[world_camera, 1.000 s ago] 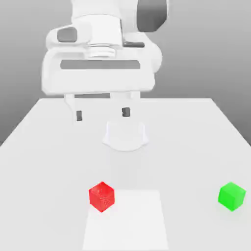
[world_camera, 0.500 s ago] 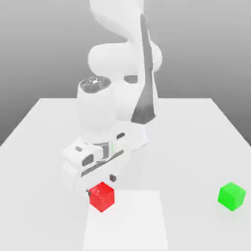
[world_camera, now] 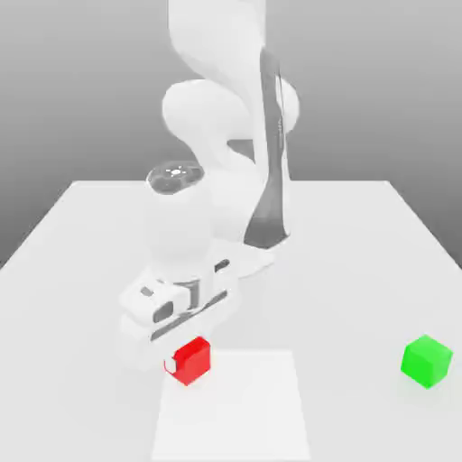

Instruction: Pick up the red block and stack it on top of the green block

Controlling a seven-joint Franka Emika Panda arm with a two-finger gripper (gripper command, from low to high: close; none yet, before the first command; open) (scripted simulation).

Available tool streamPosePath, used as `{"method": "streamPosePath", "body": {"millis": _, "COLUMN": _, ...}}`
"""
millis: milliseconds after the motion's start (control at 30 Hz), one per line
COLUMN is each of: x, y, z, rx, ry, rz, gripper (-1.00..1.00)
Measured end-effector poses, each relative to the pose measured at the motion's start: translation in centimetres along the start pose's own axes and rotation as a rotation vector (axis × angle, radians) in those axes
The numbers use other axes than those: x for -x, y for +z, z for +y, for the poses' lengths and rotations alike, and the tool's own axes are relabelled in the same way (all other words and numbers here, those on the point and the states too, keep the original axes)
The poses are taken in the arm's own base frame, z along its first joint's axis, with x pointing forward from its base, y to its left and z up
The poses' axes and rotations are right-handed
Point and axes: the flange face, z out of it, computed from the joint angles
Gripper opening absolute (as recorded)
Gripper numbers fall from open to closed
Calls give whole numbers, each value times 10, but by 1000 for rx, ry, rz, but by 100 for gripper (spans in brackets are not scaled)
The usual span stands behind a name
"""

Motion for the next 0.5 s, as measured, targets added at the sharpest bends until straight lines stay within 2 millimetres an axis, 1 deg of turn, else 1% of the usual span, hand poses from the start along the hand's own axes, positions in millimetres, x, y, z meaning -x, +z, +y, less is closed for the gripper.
{"method": "streamPosePath", "body": {"millis": 167, "x": 3, "y": -28, "z": 2, "rx": -2, "ry": 9, "rz": -4, "gripper": -100}}
{"method": "streamPosePath", "body": {"millis": 200, "x": 3, "y": -33, "z": -1, "rx": -2, "ry": 2, "rz": -5, "gripper": -100}}
{"method": "streamPosePath", "body": {"millis": 233, "x": -4, "y": -36, "z": -19, "rx": 0, "ry": -63, "rz": -6, "gripper": -100}}
{"method": "streamPosePath", "body": {"millis": 300, "x": -19, "y": -42, "z": -67, "rx": 7, "ry": -227, "rz": -5, "gripper": -100}}
{"method": "streamPosePath", "body": {"millis": 367, "x": -30, "y": -48, "z": -113, "rx": 12, "ry": -380, "rz": -3, "gripper": -100}}
{"method": "streamPosePath", "body": {"millis": 433, "x": -35, "y": -53, "z": -162, "rx": 15, "ry": -532, "rz": -2, "gripper": -100}}
{"method": "streamPosePath", "body": {"millis": 500, "x": -34, "y": -58, "z": -210, "rx": 15, "ry": -680, "rz": -2, "gripper": -100}}
